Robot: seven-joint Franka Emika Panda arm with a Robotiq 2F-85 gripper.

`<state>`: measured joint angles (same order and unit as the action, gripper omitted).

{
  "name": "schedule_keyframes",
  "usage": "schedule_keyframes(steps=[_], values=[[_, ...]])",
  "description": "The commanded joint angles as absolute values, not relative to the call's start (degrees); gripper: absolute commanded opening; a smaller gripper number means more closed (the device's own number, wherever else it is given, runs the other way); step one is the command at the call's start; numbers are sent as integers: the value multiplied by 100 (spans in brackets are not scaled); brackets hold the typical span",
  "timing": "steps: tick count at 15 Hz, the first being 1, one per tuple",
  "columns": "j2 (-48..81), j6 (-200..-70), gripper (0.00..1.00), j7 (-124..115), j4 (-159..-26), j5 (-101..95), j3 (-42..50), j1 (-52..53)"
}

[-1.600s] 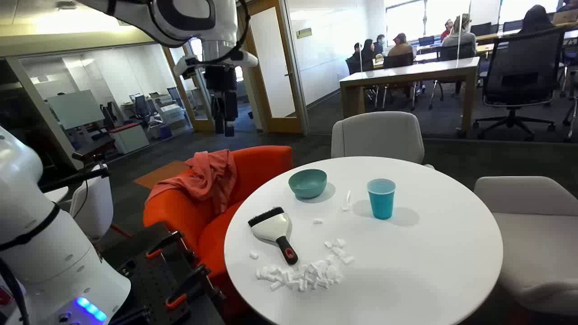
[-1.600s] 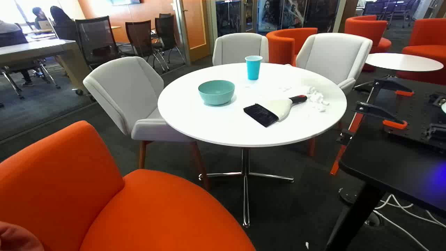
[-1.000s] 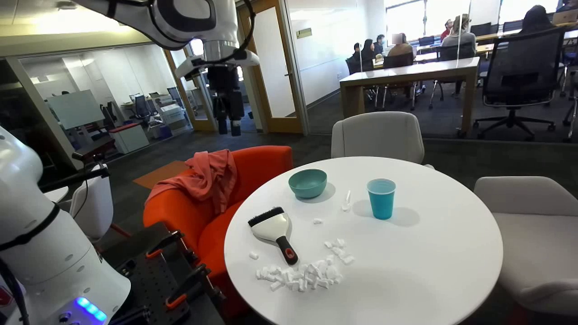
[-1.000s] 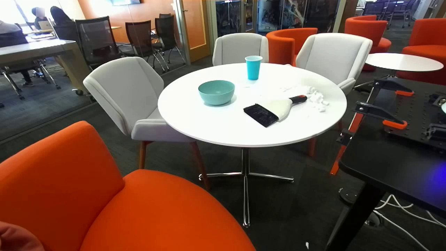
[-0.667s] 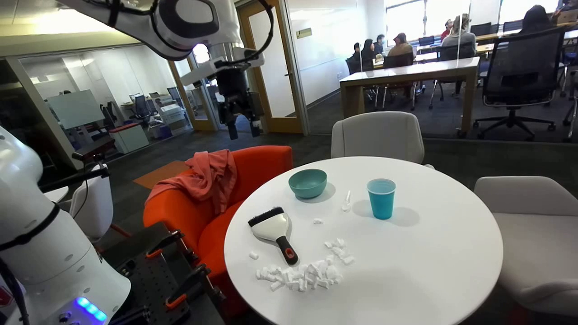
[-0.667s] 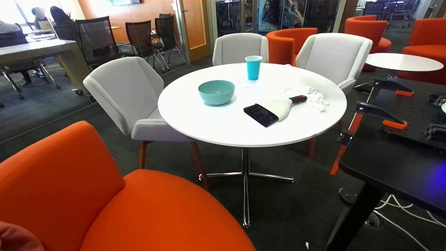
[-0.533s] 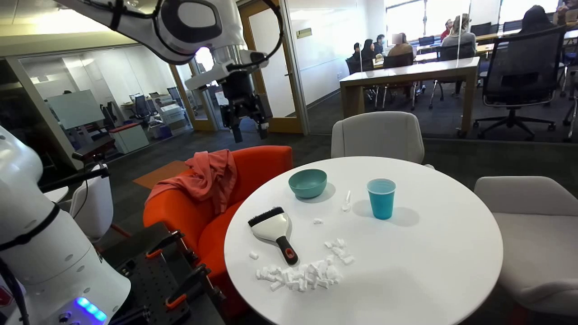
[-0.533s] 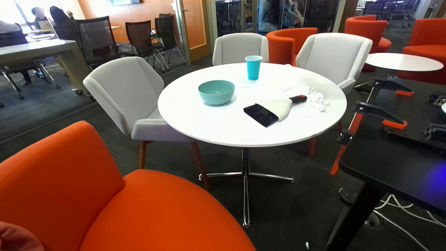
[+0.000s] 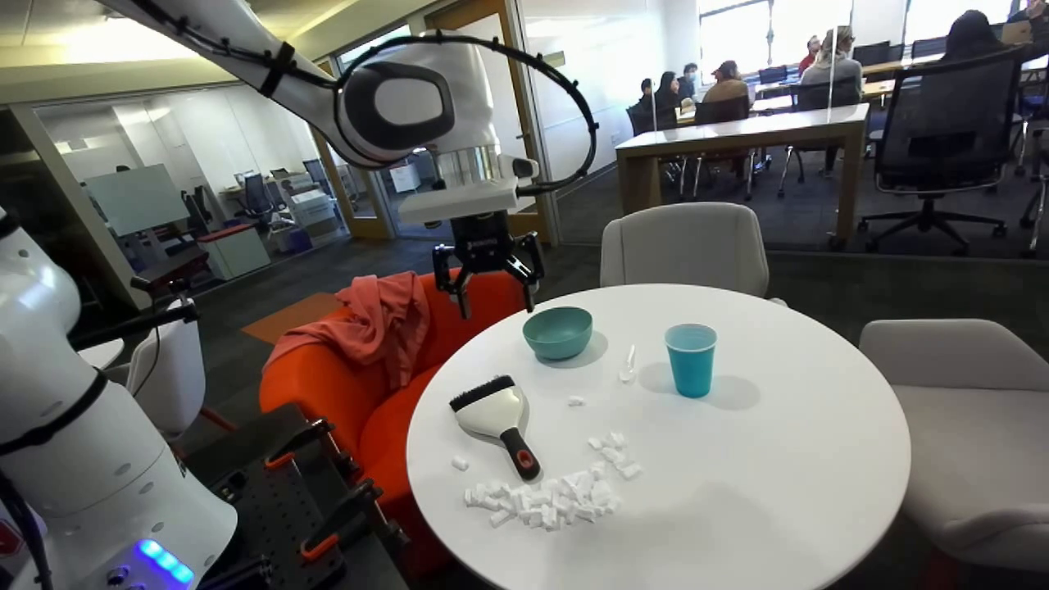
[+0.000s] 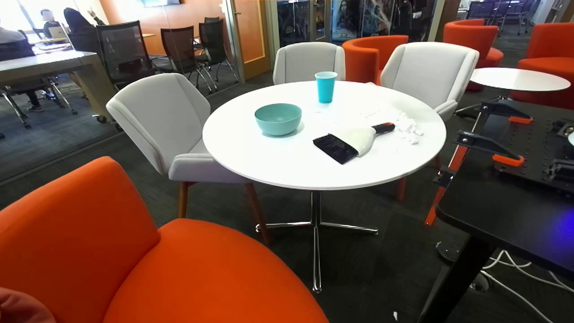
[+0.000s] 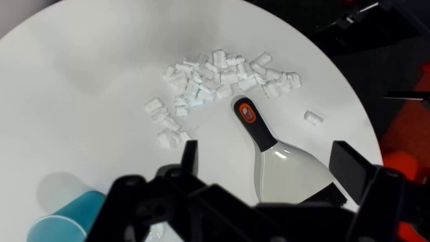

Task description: Pick up the brush from the table and sweep the paper pieces.

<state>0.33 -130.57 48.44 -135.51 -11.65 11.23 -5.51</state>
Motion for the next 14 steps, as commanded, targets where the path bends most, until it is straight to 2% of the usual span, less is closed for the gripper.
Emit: schedule_keyframes(steps=[1,5,11,12,14], values=[[114,-13052,100,4894,-13517,-1168,1009,-672],[187,-13223,100,5069,-13502,-1150,997,-684],[857,-15404,100,7268,-14025,-390,884,-970],[988,-15725,100,7753,-14121,-32,750,-1060],[1322,-16170,100,8712,-14113,679,-181,-1868]])
